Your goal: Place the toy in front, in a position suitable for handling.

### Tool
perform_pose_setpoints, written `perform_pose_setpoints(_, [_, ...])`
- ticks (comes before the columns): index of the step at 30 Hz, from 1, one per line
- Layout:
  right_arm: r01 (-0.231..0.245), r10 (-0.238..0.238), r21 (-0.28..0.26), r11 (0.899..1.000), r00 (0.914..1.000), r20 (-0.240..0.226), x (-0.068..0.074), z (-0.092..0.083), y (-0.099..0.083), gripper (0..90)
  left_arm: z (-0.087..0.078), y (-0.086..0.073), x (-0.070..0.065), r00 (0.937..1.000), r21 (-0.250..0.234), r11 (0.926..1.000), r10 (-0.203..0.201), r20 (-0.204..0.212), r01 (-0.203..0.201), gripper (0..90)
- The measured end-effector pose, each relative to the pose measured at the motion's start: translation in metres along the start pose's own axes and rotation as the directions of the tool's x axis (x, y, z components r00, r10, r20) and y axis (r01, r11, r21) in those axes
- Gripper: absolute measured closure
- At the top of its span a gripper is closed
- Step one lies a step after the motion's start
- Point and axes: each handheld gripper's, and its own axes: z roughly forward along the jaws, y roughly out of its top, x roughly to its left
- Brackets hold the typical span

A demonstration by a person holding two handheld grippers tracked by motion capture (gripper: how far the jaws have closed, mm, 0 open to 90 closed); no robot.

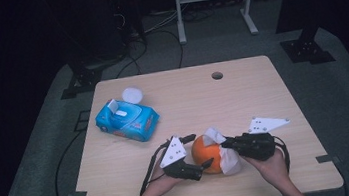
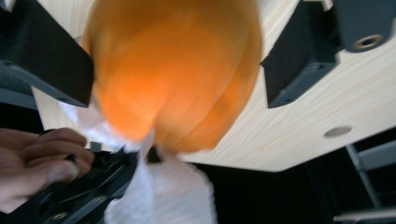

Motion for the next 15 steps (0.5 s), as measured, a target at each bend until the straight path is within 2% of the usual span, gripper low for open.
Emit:
perform_pose_setpoints(2, [-0.025, 0.025, -0.009, 1.0, 0.9997, -0.002, -0.003, -0.002, -0.002, 85.5, 0.001, -0.002, 0.003, 0.9993, 0.006, 0.9998, -0.018, 0.031, 0.018, 13.4])
perform_pose_setpoints(5, [-0.019, 0.019, -0.007, 1.0, 0.9998, 0.007, -0.001, -0.002, 0.001, 85.5, 0.003, -0.003, 0.0, 0.9988, 0.007, 0.9999, -0.016, 0.046, 0.016, 30.7])
perform_pose_setpoints(9, [0.016, -0.016, -0.052, 0.999, 0.9998, -0.011, 0.008, -0.006, 0.009, 85.4, 0.006, -0.002, -0.007, 0.9986, 0.009, 0.9998, 0.019, 0.05, -0.019, 37.4])
perform_pose_setpoints(11, [0.047, -0.047, -0.029, 0.998, 0.9989, 0.005, 0.011, -0.005, 0.01, 85.4, 0.006, -0.001, -0.008, 0.999, 0.012, 0.9995, 0.027, 0.035, -0.028, 39.6])
perform_pose_setpoints(15, [-0.018, 0.018, -0.012, 1.0, 0.9991, 0.038, -0.003, -0.006, 0.004, 85.3, 0.004, -0.002, -0.005, 0.9999, 0.002, 1.0, 0.001, 0.013, -0.001, 43.2])
